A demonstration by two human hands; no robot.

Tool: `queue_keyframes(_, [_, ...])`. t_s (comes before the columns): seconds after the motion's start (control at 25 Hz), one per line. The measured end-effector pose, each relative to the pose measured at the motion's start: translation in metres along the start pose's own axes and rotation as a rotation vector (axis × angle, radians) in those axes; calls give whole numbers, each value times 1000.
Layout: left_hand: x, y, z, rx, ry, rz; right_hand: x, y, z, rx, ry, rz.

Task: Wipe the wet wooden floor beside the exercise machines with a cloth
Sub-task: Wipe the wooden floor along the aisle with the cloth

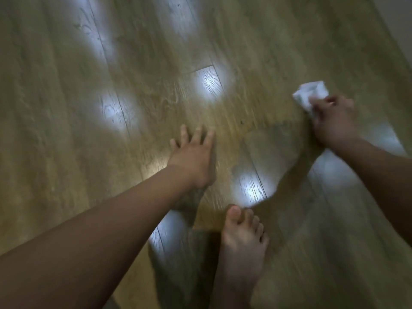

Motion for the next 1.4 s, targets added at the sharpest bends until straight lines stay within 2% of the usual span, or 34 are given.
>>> queue_keyframes(0.08, [-3, 23, 34, 45, -31, -17, -4, 26, 54, 190, -28, -121])
queue_keyframes(0.16, [1, 32, 43, -28, 20, -13, -5, 31, 33, 236, 15, -164])
queue_keyframes(0.2, [4, 33, 41, -50, 57, 11, -3, 21, 0, 179, 27, -157])
queue_keyframes(0.24, [6, 33, 41, -41, 77, 29, 1, 7, -43, 62, 64, -123])
queue_keyframes(0.28, [9, 34, 42, -9, 83, 43, 8, -17, -95, -120, 112, -97])
queue_keyframes(0.32, [9, 35, 39, 3, 78, 65, 26, -49, -140, -351, 140, -141])
queue_keyframes(0.36, [7, 34, 32, -10, 68, 79, 27, -75, -174, -561, 176, -119])
queue_keyframes(0.4, [7, 33, 31, -26, 66, 73, 28, -81, -173, -691, 201, -115])
queue_keyframes(0.44, [4, 34, 37, -37, 84, 61, 19, -63, -140, -661, 233, -69])
queue_keyframes(0.48, [1, 35, 43, -53, 120, 50, 12, -35, -87, -511, 234, -18])
queue_keyframes(0.56, [-3, 39, 58, -91, 219, 18, 9, 21, 36, -147, 87, 20])
queue_keyframes(0.64, [-5, 45, 71, -123, 280, -27, 9, 63, 150, 155, -74, -95])
queue_keyframes(0.72, [-6, 47, 73, -133, 271, -26, 7, 80, 190, 350, -27, -226])
queue_keyframes(0.76, [-6, 45, 70, -131, 236, -12, 5, 83, 178, 367, 26, -223])
queue_keyframes(0.84, [-2, 41, 66, -107, 172, 3, -1, 70, 120, 306, 19, -92])
queue_keyframes(0.88, [0, 39, 64, -104, 159, 0, 2, 50, 74, 217, 47, -6])
queue_keyframes(0.92, [2, 39, 63, -102, 154, -4, 11, 20, 18, 75, 104, 38])
queue_keyframes(1.0, [3, 40, 66, -82, 184, 17, 20, -47, -85, -253, 200, 5])
queue_keyframes(1.08, [4, 40, 62, -61, 204, 25, 26, -57, -106, -535, 243, -33])
queue_keyframes(1.12, [3, 40, 60, -55, 207, 32, 25, -36, -73, -529, 222, -22])
queue_keyframes(1.16, [3, 41, 57, -46, 215, 43, 22, -7, -22, -427, 161, 5])
queue_keyframes(1.24, [1, 44, 55, -28, 232, 66, 3, 57, 102, -56, 36, 11])
queue_keyframes(1.28, [0, 45, 55, -19, 233, 72, 0, 79, 162, 145, -63, -38])
queue_keyframes(1.36, [-4, 45, 51, -11, 222, 105, 2, 95, 220, 402, 6, -163])
queue_keyframes(1.4, [-4, 45, 50, -11, 246, 116, 8, 96, 217, 430, 40, -167])
Point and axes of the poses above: each hand's wrist, its own y-axis towards the middle knuckle, its own x-axis out of the palm, z = x × y, the point moved 9 cm from there along y, towards the middle knuckle, and after that the axes turned 9 degrees about -y, right-handed, at the moved point
